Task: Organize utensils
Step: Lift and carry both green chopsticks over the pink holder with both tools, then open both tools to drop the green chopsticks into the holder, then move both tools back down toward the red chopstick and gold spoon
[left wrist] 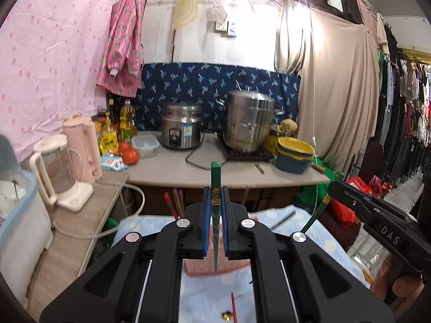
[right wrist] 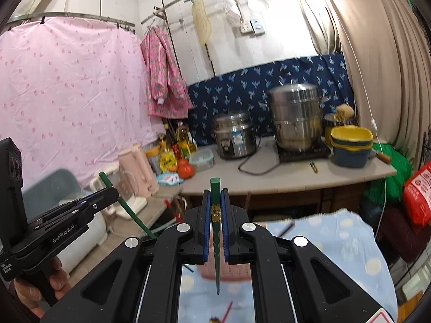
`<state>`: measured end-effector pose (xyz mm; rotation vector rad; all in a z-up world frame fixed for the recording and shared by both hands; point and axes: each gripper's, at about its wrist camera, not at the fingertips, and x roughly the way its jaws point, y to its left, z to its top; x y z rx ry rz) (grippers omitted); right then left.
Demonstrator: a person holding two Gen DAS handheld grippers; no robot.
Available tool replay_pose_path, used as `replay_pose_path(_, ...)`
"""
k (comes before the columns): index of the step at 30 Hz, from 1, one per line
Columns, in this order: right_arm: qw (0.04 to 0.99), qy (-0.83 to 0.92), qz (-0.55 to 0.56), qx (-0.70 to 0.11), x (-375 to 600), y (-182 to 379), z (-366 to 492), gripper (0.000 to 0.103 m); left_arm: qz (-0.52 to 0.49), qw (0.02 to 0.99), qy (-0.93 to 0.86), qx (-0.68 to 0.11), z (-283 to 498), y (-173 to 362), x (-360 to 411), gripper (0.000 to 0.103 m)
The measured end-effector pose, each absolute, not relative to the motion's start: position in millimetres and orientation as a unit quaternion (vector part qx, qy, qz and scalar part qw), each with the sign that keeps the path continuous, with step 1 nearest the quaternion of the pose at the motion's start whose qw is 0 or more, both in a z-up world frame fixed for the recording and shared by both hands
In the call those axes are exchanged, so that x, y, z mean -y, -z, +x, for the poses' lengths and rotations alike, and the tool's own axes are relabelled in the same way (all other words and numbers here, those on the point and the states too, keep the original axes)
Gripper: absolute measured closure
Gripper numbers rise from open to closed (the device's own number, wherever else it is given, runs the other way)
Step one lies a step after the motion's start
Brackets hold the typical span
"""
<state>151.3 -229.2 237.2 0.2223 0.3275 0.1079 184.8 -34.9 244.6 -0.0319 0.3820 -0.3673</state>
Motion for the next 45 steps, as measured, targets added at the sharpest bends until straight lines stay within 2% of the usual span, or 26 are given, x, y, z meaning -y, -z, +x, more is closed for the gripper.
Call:
replay_pose_path(8,0.980,-0.050,0.130,-0.140,230,-249,221,0.096,-0.021,0.971,0.171,-0.164,247,-259,45,0.096)
replay_pose_path(24,0.959,-0.039,0.145,-0.239,227,-146,285,0.094,-0.029,0.955,0.163,-0.248,302,-174,44,0.095)
replay_pose_path(25,0.959,-0.035,0.148,-0.239,229,-143,284,0.091,-0.030,0.955,0.158,-0.250,301,-170,43,0.094)
replay_pose_path(26,0.959,-0.028,0.150,-0.240,231,-141,283,0.079,-0.029,0.955,0.154,-0.251,299,-167,43,0.084)
replay_pose_path(27,0.960,-0.022,0.150,-0.236,233,-139,279,0.068,-0.029,0.956,0.150,-0.251,297,-165,42,0.070)
replay_pose_path(29,0.962,-0.014,0.149,-0.229,235,-137,270,0.064,-0.030,0.958,0.135,-0.250,294,-159,41,0.055)
replay_pose_path(33,0.961,-0.011,0.153,-0.228,239,-135,258,0.061,-0.033,0.956,0.132,-0.262,287,-151,39,0.054)
replay_pose_path(45,0.959,-0.023,0.146,-0.242,231,-129,206,0.060,-0.019,0.952,0.135,-0.274,241,-142,42,0.054)
